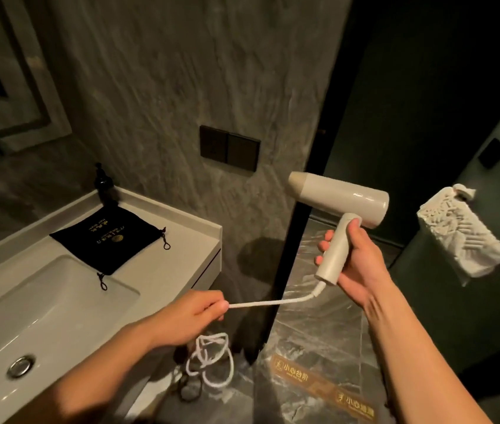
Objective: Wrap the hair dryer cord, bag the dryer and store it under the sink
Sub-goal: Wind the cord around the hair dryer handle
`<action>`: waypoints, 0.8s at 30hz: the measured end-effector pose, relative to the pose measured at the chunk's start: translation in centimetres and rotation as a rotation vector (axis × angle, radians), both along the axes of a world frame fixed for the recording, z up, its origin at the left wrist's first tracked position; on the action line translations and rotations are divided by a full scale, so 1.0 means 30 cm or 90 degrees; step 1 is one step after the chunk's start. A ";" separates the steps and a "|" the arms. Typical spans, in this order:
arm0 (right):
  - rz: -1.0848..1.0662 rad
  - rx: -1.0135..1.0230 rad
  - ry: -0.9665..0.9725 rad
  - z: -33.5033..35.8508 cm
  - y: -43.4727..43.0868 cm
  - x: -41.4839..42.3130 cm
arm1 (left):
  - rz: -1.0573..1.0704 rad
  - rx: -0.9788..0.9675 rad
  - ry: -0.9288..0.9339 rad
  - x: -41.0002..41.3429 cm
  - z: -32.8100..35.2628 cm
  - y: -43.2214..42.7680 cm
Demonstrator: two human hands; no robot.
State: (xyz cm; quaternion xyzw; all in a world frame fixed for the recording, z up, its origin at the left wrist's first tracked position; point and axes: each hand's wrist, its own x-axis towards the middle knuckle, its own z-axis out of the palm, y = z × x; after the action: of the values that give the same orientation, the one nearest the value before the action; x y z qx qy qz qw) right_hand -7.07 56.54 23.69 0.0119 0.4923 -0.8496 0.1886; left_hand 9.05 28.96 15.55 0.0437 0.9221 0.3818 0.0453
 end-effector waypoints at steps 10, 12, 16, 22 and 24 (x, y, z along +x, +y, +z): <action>-0.020 0.005 -0.080 -0.056 0.105 -0.065 | -0.132 0.212 -0.255 -0.060 0.043 -0.083; -0.006 -0.045 -0.134 -0.097 0.116 -0.081 | -0.080 0.237 -0.228 -0.058 0.006 -0.095; 0.027 0.004 -0.154 -0.144 0.102 -0.075 | -0.051 0.194 -0.158 -0.085 -0.029 -0.048; 0.087 0.388 -0.003 -0.172 0.058 -0.058 | -0.099 0.099 -0.061 -0.128 0.049 0.016; 0.138 0.441 0.024 -0.183 0.041 -0.023 | -0.076 0.063 0.007 -0.149 0.116 0.019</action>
State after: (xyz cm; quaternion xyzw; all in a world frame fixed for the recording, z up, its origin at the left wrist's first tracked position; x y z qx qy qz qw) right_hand -7.75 57.75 18.19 0.0073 0.7528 -0.6075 0.2535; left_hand 4.57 29.54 19.02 0.1030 0.8980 0.4234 0.0612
